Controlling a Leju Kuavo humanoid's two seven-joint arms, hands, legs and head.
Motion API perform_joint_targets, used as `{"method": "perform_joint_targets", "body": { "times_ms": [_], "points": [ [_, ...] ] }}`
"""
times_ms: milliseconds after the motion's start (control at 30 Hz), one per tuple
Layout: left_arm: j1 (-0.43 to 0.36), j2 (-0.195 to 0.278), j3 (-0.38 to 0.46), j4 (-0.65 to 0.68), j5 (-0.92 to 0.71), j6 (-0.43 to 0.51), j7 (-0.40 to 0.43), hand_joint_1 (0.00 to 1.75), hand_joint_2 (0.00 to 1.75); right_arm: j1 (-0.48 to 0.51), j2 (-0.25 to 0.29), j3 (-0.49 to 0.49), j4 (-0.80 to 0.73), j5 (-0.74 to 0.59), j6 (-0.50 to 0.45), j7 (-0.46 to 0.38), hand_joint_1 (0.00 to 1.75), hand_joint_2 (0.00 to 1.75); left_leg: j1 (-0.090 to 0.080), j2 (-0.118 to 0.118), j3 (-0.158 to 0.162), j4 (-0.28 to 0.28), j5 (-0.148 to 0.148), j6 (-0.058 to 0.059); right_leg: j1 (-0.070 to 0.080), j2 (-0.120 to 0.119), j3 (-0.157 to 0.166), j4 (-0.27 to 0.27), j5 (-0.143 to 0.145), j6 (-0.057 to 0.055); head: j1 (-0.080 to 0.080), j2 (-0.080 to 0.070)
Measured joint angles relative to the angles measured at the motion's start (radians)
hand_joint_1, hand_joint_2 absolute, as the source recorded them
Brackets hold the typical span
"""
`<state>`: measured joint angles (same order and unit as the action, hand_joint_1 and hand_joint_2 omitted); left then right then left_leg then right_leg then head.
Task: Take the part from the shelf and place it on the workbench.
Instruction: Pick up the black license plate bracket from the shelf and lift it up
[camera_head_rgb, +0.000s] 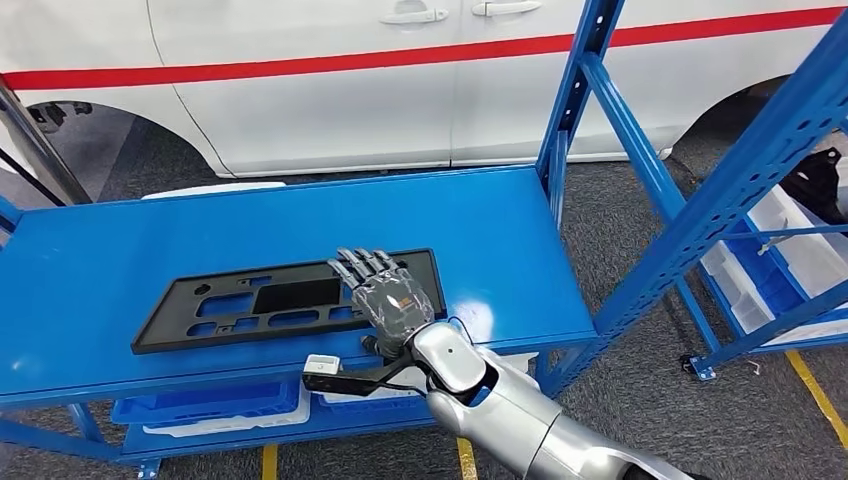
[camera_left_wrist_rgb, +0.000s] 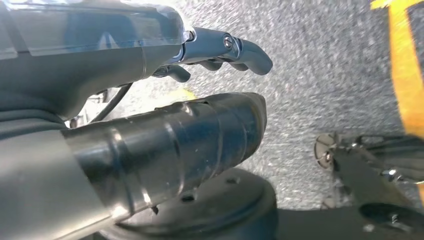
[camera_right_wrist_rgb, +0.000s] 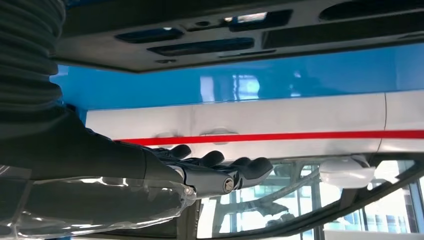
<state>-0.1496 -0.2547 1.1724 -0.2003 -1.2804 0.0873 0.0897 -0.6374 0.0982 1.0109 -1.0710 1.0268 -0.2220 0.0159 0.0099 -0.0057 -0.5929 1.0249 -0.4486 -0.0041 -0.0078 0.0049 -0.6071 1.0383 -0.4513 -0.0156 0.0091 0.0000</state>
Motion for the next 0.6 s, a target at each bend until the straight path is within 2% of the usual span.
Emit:
{"method": "perform_joint_targets", "body": {
  "times_ms": [67,133,167,233,267,300,333,367,400,467,500,600],
  "points": [
    [0.0,0.0,0.0,0.0,0.002,0.001,0.0,0.0,0.0,-0.007,0.0,0.0,0.008,-0.005,0.003,-0.001,0.0,1.75,-0.001,-0.001,0.001,-0.005,0.004,0.012,0.001,0.0,0.0,-0.004,0.002,0.011,0.0,0.0],
    [0.0,0.0,0.001,0.0,0.004,0.002,-0.001,0.0,0.0,-0.013,0.0,0.0,0.014,-0.006,0.004,-0.001,0.0,1.75,0.003,0.0,0.005,-0.014,0.01,0.025,0.001,-0.001,-0.01,0.02,-0.016,0.021,0.0,0.0],
    [0.0,0.0,0.001,0.0,0.005,0.002,-0.002,0.0,0.0,-0.016,-0.001,0.0,0.016,-0.007,0.005,-0.001,0.0,1.75,0.005,0.001,0.006,-0.019,0.013,0.031,0.001,-0.001,-0.028,0.059,-0.04,0.024,0.001,0.0],
    [-0.001,0.0,0.001,0.0,0.009,0.005,-0.004,0.0,0.0,-0.019,-0.003,0.0,0.022,-0.013,0.01,-0.001,0.0,1.75,0.003,0.003,0.006,-0.019,0.013,0.038,0.0,-0.001,-0.087,0.185,-0.102,0.027,0.001,0.0],
    [0.0,0.0,0.001,0.0,0.01,0.008,-0.006,0.0,0.0,-0.019,-0.004,0.0,0.026,-0.019,0.014,-0.001,0.0,1.75,0.002,0.003,0.006,-0.019,0.012,0.039,0.0,-0.001,-0.116,0.243,-0.122,0.028,0.001,0.0],
    [0.0,0.0,0.001,0.0,0.012,0.011,-0.007,0.0,0.0,-0.02,-0.006,0.0,0.03,-0.026,0.019,-0.001,0.0,1.75,0.001,0.003,0.006,-0.018,0.012,0.04,0.0,-0.001,-0.132,0.274,-0.124,0.028,0.001,0.0],
    [0.0,0.0,0.001,0.0,0.014,0.013,-0.008,0.0,0.0,-0.021,-0.007,0.001,0.035,-0.033,0.023,-0.001,0.0,1.75,0.001,0.002,0.006,-0.016,0.011,0.039,0.0,-0.001,-0.131,0.269,-0.108,0.027,0.001,0.0],
    [0.0,0.0,0.001,0.0,0.015,0.015,-0.01,0.0,0.0,-0.023,-0.008,0.001,0.039,-0.04,0.026,-0.001,0.0,1.75,0.001,0.001,0.006,-0.014,0.01,0.039,0.001,-0.001,-0.111,0.224,-0.077,0.024,0.001,0.0],
    [0.0,0.0,0.001,0.0,0.016,0.016,-0.011,0.0,0.0,-0.028,-0.009,0.001,0.044,-0.046,0.029,-0.001,0.0,1.75,0.001,0.0,0.007,-0.011,0.008,0.037,0.001,-0.002,-0.078,0.154,-0.04,0.019,0.001,0.0],
    [-0.001,0.0,0.001,0.0,0.017,0.017,-0.014,0.0,0.0,-0.041,-0.009,0.001,0.058,-0.057,0.034,0.001,0.0,1.75,-0.003,-0.001,0.004,-0.004,0.002,0.03,0.005,-0.002,-0.022,0.037,0.0,0.012,0.001,0.0],
    [-0.001,0.0,0.001,0.0,0.018,0.017,-0.015,0.0,0.0,-0.047,-0.009,0.0,0.068,-0.062,0.036,0.002,0.0,1.75,-0.005,-0.001,0.003,-0.002,0.001,0.026,0.006,-0.001,-0.009,0.009,0.005,0.009,0.001,0.0],
    [-0.002,0.0,0.001,0.0,0.023,0.02,-0.017,0.0,0.0,-0.058,-0.006,-0.002,0.106,-0.08,0.043,0.002,0.0,1.75,-0.005,-0.001,0.003,-0.001,-0.003,0.012,0.006,0.0,-0.004,-0.004,0.006,-0.001,0.001,0.0]
  ]
}}
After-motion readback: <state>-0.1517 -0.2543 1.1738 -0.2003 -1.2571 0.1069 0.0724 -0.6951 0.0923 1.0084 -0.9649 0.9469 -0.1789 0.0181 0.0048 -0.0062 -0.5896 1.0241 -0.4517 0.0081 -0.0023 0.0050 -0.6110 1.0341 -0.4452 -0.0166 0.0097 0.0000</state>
